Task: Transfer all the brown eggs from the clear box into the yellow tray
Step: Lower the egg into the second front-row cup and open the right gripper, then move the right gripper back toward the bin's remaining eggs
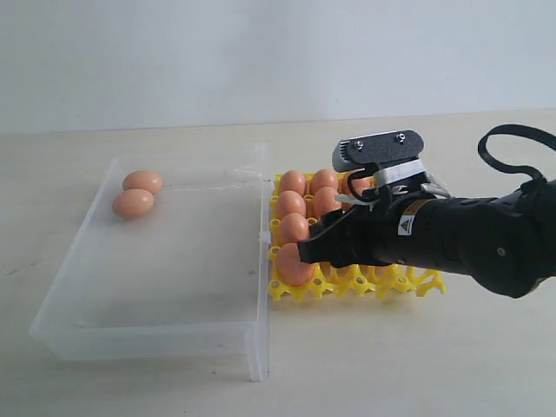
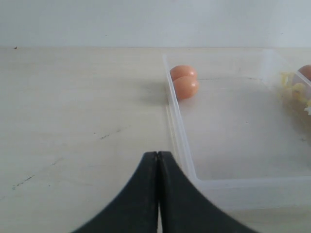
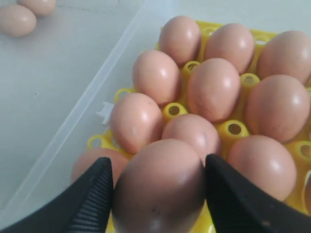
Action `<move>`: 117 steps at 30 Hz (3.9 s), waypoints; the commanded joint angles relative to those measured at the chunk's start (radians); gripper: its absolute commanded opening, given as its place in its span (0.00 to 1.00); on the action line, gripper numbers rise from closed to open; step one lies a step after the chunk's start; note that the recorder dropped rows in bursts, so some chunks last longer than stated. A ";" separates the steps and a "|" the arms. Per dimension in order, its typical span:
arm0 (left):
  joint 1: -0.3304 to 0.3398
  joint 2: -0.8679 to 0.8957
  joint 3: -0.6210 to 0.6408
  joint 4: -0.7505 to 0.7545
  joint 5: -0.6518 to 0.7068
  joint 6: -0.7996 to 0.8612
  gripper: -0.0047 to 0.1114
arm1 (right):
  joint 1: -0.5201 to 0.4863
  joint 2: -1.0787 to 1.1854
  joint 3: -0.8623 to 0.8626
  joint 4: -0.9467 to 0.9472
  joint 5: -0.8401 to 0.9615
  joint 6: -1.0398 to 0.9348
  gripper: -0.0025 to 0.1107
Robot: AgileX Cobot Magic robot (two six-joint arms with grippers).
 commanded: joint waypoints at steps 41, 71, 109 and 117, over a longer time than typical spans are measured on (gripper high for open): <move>0.001 -0.006 -0.004 -0.002 -0.004 0.003 0.04 | -0.004 0.048 0.000 0.069 -0.030 -0.101 0.02; 0.001 -0.006 -0.004 -0.002 -0.004 0.003 0.04 | -0.010 0.063 -0.008 0.061 -0.036 -0.100 0.03; 0.001 -0.006 -0.004 -0.002 -0.004 0.003 0.04 | 0.129 0.070 -0.636 0.078 0.741 -0.224 0.24; 0.001 -0.006 -0.004 -0.002 -0.004 0.003 0.04 | 0.129 0.388 -1.047 0.288 0.810 -0.291 0.25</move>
